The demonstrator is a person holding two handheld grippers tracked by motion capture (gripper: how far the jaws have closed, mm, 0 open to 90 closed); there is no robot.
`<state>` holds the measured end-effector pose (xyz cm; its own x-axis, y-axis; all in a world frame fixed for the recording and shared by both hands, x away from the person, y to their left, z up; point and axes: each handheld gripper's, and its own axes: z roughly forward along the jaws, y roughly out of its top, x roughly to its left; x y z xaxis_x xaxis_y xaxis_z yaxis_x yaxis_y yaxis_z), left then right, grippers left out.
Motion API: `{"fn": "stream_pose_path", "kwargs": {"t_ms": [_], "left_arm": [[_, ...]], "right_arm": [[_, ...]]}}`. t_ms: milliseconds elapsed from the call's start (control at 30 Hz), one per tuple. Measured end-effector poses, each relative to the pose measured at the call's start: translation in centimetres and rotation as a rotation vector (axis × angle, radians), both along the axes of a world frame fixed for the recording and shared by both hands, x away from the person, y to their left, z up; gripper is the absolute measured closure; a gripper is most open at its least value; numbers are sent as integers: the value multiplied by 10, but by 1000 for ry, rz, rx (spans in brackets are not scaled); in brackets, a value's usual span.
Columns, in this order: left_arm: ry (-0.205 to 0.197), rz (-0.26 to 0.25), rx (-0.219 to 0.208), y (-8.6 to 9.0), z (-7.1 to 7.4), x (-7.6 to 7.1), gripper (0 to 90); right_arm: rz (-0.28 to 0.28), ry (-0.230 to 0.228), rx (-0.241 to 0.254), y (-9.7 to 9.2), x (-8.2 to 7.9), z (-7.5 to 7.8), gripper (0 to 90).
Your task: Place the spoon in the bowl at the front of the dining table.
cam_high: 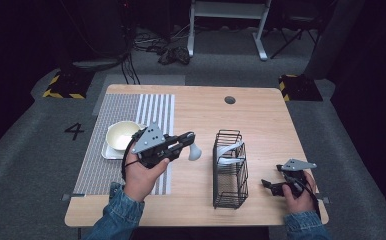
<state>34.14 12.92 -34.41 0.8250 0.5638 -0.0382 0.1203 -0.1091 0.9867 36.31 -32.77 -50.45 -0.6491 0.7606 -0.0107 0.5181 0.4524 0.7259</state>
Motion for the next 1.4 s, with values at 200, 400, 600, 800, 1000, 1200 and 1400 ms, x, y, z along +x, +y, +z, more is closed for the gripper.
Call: {"fn": "stream_pose_path", "kwargs": {"t_ms": [200,400,600,800,1000,1200,1400], "left_arm": [[7,76,0,17,-2,2,850],[15,165,-7,35,-3,6,850],[24,255,-7,55,-7,11,850],[25,329,-5,74,-8,15,850],[21,401,-11,94,-9,17,850],[2,491,-2,108,-9,17,850],[-8,560,17,119,-12,20,850]], "right_arm": [[-1,1,0,0,0,0,89],[-2,0,1,0,-1,0,89],[-1,1,1,0,0,0,89],[-1,1,0,0,0,0,89],[-1,0,1,0,0,0,89],[-1,1,1,0,0,0,89],[-1,1,1,0,0,0,89]]}}
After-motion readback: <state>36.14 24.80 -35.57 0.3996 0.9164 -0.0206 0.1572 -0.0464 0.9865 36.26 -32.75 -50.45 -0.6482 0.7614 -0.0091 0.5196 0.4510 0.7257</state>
